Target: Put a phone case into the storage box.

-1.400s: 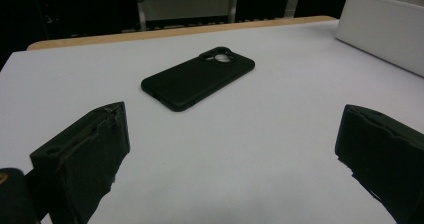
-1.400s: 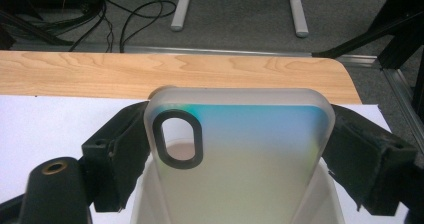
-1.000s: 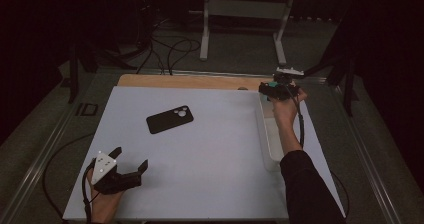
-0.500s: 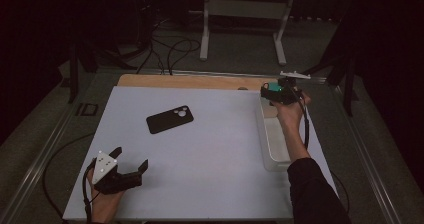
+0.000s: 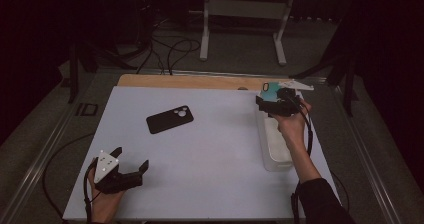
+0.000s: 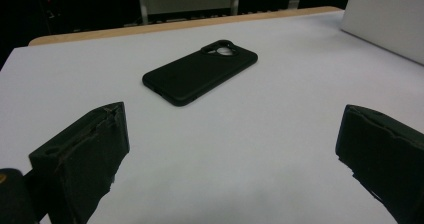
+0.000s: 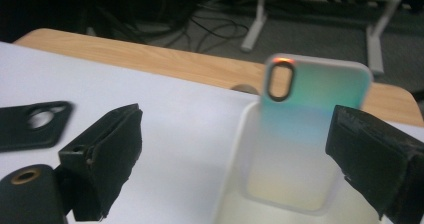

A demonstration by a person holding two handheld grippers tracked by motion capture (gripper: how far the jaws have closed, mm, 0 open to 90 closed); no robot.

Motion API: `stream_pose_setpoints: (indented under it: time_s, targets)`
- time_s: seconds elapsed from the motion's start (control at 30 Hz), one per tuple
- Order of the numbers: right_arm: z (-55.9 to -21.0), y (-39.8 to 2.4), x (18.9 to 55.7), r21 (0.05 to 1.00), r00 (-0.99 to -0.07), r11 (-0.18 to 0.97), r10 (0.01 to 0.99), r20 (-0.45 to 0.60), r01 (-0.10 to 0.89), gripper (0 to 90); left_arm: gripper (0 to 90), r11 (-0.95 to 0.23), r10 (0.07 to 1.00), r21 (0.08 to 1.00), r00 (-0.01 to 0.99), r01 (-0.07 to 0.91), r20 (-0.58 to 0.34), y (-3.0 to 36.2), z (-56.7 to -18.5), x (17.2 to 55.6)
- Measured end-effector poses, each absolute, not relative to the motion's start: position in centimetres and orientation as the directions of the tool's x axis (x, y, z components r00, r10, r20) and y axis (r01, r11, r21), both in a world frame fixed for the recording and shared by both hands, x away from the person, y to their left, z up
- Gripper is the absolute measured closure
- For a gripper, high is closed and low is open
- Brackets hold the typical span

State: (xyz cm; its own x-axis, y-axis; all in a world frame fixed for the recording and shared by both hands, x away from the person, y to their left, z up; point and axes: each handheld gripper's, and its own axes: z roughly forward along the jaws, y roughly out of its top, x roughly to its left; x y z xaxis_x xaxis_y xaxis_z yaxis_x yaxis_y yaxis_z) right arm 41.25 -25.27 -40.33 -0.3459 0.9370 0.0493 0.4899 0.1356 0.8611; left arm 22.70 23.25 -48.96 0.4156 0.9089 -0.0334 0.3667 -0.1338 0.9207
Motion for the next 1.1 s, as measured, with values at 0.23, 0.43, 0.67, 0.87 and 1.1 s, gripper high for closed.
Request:
stream_pose_setpoints:
  time_s: [0.23,0.43,0.67,0.87,1.1]
  targets:
    - [-39.4,-24.3,37.7,0.883,-0.456,0.176,0.888,0.049,0.436,7.8,1.0,-0.148,0.908,0.916,0.419,0.372,-0.023,23.0,-48.8,22.8]
    - [-39.8,-23.8,34.9,0.889,-0.522,0.22,0.852,0.025,0.402,7.8,1.0,-0.152,0.908,0.913,0.419,0.379,-0.023,22.9,-48.9,23.0]
    - [-40.8,-23.7,33.1,0.894,-0.542,0.221,0.84,0.028,0.389,7.8,1.0,-0.152,0.91,0.911,0.413,0.383,-0.022,23.0,-48.8,23.0]
    - [-41.7,-23.6,31.7,0.905,-0.556,0.209,0.83,0.036,0.371,7.9,0.8,-0.155,0.91,0.909,0.413,0.387,-0.021,23.0,-48.7,23.1]
    - [-43.1,-23.2,29.3,0.919,-0.573,0.217,0.82,0.012,0.33,8.4,0.8,-0.158,0.91,0.907,0.414,0.391,-0.02,23.0,-48.5,23.2]
